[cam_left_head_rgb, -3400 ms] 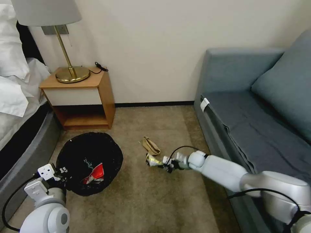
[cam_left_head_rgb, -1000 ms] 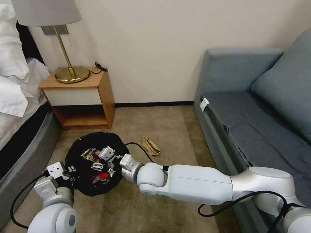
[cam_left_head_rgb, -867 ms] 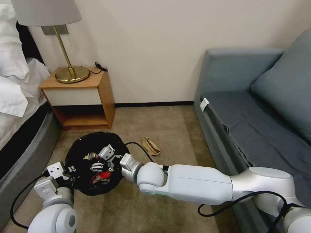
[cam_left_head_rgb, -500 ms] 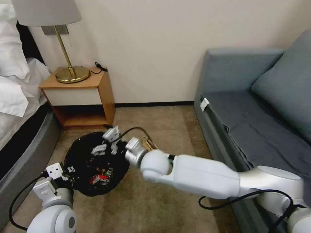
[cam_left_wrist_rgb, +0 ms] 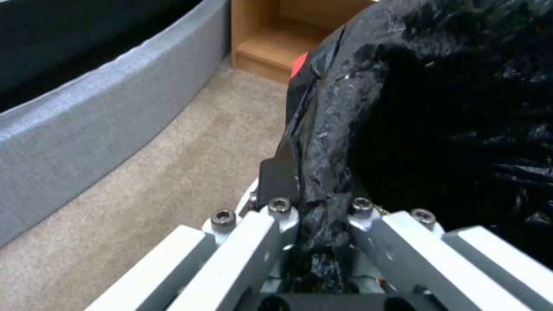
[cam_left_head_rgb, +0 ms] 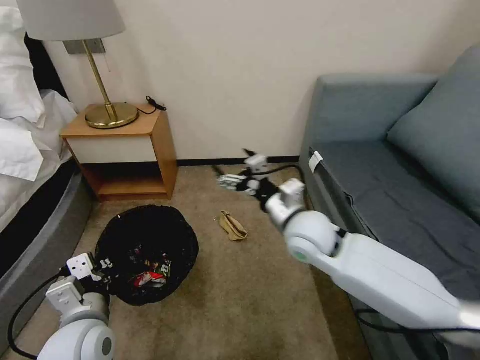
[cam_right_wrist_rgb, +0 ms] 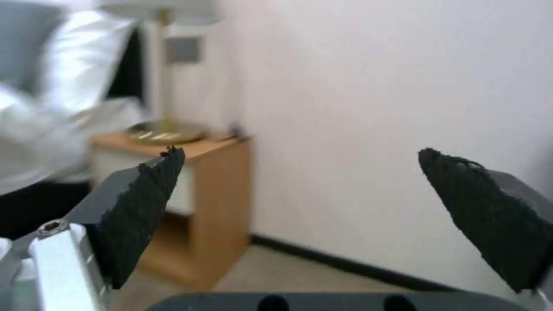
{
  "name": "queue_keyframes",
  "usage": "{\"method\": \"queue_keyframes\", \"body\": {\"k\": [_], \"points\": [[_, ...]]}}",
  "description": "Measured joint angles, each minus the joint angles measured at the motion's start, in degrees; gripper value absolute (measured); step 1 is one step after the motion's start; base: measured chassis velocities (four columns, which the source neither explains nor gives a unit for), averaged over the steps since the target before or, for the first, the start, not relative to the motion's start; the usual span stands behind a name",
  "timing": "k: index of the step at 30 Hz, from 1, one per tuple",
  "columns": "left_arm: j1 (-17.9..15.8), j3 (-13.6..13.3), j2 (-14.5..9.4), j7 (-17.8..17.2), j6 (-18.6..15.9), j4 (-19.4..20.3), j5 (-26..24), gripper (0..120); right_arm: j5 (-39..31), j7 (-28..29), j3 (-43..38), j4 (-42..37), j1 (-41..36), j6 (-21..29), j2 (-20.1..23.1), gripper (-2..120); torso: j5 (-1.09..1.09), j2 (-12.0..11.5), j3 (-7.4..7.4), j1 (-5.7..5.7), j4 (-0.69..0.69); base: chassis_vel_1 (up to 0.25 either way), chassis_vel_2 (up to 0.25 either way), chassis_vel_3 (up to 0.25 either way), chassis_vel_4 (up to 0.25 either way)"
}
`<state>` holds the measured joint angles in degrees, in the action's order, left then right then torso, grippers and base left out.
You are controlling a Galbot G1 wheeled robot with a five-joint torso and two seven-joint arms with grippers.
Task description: Pick up the trash bin, then pick up the garbage on the floor and place it into the trash bin.
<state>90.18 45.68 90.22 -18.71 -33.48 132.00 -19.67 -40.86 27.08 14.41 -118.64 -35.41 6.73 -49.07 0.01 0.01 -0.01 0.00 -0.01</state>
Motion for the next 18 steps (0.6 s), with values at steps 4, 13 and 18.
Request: {"method": "queue_keyframes", "body": {"k": [4,13,18], "points": [[0.0,0.4,0.0,0.1,0.4,-0.2,0.1,3,4.8,0.7,-10.6,-2.8,-10.2,0.1,-0.9,100,0.0,0.0,0.0,0.0,0.0,0.0,0.0,0.0,0.0],[-0.1,0.9,0.0,0.4,0.9,-0.5,0.2,3,14.0,-1.4,-21.7,-7.1,-25.3,-3.1,-6.3,100,-0.01,0.0,0.0,0.0,0.01,0.0,0.0,0.0,0.0],[-0.1,1.4,0.1,0.4,0.9,0.0,0.0,3,20.4,-2.7,-24.0,-9.5,-34.1,-5.2,-12.6,100,-0.02,0.0,0.0,0.0,0.01,0.0,0.0,0.0,0.0]]}}
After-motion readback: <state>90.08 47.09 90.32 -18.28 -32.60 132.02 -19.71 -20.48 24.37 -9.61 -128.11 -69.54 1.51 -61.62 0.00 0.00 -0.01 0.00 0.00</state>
